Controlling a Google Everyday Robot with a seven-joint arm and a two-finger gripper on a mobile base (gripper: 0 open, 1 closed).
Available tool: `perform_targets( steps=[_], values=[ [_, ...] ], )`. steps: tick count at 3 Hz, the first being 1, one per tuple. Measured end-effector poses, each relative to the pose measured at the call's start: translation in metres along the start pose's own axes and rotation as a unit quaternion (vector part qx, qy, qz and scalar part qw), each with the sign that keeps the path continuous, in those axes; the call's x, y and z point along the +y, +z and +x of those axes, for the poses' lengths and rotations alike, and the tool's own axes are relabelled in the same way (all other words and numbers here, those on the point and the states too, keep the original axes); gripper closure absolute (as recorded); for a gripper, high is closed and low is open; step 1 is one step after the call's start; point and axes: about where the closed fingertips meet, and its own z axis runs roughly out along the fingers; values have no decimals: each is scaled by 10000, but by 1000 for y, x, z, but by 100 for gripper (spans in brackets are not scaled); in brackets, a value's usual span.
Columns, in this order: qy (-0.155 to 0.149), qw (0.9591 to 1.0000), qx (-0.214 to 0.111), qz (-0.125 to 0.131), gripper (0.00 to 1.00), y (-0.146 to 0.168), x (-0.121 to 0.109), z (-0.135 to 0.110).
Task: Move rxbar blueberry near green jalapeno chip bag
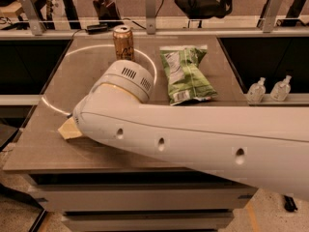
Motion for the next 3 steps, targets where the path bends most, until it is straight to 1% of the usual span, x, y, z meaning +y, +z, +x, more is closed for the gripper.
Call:
perform_targets(
  steps=[1, 2, 3],
  values=[
    [0, 10000, 0, 0, 100, -2, 0, -2],
    [-2, 10000, -1, 0, 100, -3, 0, -3],
    [-52, 9996, -183, 189, 100, -21, -7, 6]
  ],
)
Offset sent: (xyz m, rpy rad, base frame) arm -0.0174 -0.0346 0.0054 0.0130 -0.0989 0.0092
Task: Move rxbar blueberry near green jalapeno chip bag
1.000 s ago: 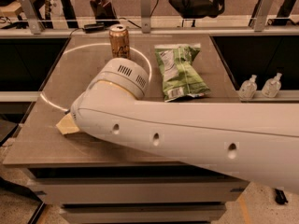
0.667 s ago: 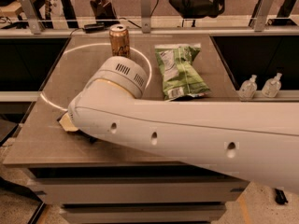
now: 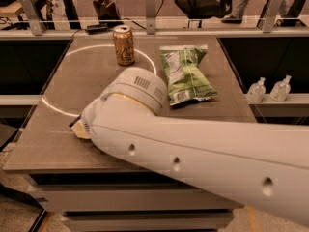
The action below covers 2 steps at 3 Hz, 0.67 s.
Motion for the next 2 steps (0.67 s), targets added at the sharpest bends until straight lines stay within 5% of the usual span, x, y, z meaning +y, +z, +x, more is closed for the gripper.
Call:
perform_targets(
  steps=[2],
  values=[
    [57, 9943, -471, 951, 100, -74, -40, 28]
  ],
)
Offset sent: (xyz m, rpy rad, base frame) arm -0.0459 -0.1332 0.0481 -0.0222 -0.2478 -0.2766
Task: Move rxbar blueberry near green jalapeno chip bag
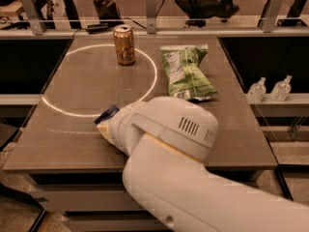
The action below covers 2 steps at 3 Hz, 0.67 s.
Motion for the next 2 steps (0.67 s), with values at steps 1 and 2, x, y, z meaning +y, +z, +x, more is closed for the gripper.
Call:
perform_targets(
  steps=[1, 2],
  values=[
    [204, 9976, -61, 665, 100, -32, -31, 7],
    [592, 9907, 25, 1227, 100, -49, -56, 17]
  ],
)
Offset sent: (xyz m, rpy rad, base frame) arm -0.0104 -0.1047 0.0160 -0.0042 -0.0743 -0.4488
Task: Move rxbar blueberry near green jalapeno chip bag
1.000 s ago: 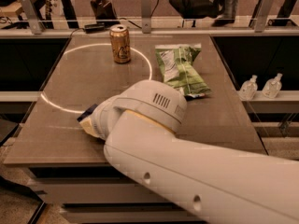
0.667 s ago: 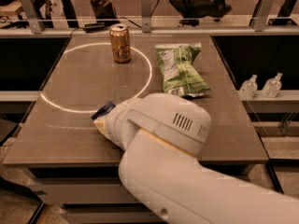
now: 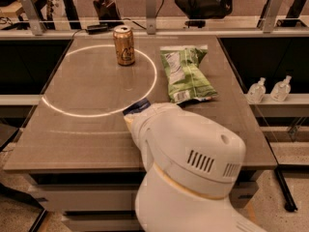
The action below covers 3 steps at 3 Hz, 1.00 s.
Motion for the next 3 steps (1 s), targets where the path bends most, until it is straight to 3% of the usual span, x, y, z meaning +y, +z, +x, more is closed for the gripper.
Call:
perform_targets(
  steps=[1, 2, 3],
  values=[
    [122, 9999, -1, 29, 100, 0, -1, 0],
    [57, 9999, 47, 83, 100, 6, -9, 5],
    [-87, 9987, 127, 494, 100, 16, -54, 9]
  ],
)
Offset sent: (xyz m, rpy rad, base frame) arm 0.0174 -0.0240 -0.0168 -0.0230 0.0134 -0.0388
